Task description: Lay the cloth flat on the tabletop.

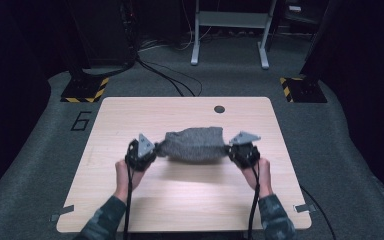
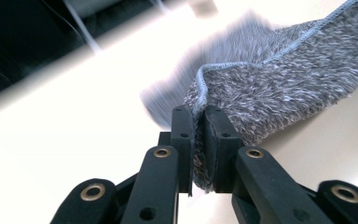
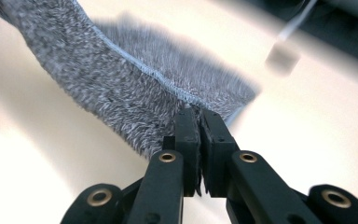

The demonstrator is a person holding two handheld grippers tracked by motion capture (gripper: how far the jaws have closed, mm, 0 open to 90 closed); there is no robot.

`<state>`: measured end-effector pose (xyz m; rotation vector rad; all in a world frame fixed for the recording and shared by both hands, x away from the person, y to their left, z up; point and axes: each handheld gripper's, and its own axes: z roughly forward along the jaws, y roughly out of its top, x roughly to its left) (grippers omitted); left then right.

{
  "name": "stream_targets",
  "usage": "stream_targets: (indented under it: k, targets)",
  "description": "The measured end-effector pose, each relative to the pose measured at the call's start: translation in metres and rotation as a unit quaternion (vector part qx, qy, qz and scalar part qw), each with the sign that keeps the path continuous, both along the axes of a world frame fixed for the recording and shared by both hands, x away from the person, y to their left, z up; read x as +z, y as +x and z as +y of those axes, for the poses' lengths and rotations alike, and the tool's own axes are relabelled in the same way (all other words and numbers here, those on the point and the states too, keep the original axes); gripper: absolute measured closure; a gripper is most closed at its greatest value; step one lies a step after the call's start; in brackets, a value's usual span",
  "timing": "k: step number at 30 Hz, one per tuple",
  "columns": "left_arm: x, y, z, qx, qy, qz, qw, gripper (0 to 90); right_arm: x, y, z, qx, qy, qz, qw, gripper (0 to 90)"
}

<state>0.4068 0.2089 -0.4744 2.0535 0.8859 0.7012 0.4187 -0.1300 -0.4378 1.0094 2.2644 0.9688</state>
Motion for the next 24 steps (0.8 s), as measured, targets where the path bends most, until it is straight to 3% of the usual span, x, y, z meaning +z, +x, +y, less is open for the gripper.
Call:
stream_targets:
  k: [2,4,7,10,12,14,17,21,24]
  targets:
    - [-0.019,-0.01,-0.002,-0.008,0.0,0.028,0.9996,79.0,-0.029,-0.011,-0.004,-0.003,0.005,0.036,0.9993,85.2]
    - [-0.032,-0.022,-0.004,-0.018,-0.012,0.048,0.9986,75.8,-0.046,-0.023,-0.008,-0.011,0.011,0.061,0.998,83.5]
    - [-0.036,-0.034,-0.003,-0.029,-0.027,0.071,0.9967,66.5,-0.055,-0.034,-0.016,-0.008,0.013,0.078,0.9968,75.5]
    - [-0.034,-0.042,0.0,-0.036,-0.03,0.098,0.994,47.7,-0.053,-0.042,-0.029,-0.012,0.029,0.09,0.9954,65.8]
    - [-0.03,-0.046,0.006,-0.04,-0.031,0.096,0.9941,38.3,-0.049,-0.044,-0.038,-0.025,0.038,0.086,0.9953,59.9]
    - [-0.022,-0.047,0.012,-0.031,-0.052,0.096,0.9936,32.2,-0.042,-0.046,-0.044,-0.029,0.042,0.081,0.9954,57.8]
    - [-0.007,-0.043,0.023,-0.018,-0.07,0.076,0.9945,30.0,-0.032,-0.041,-0.048,-0.036,0.051,0.071,0.9956,54.8]
    - [0.007,-0.023,0.03,0.007,-0.075,0.065,0.9951,28.3,-0.023,-0.025,-0.043,-0.045,0.054,0.058,0.9959,51.8]
    - [0.009,-0.003,0.029,0.033,-0.073,0.072,0.9942,28.3,-0.025,-0.009,-0.034,-0.048,0.048,0.064,0.9956,51.5]
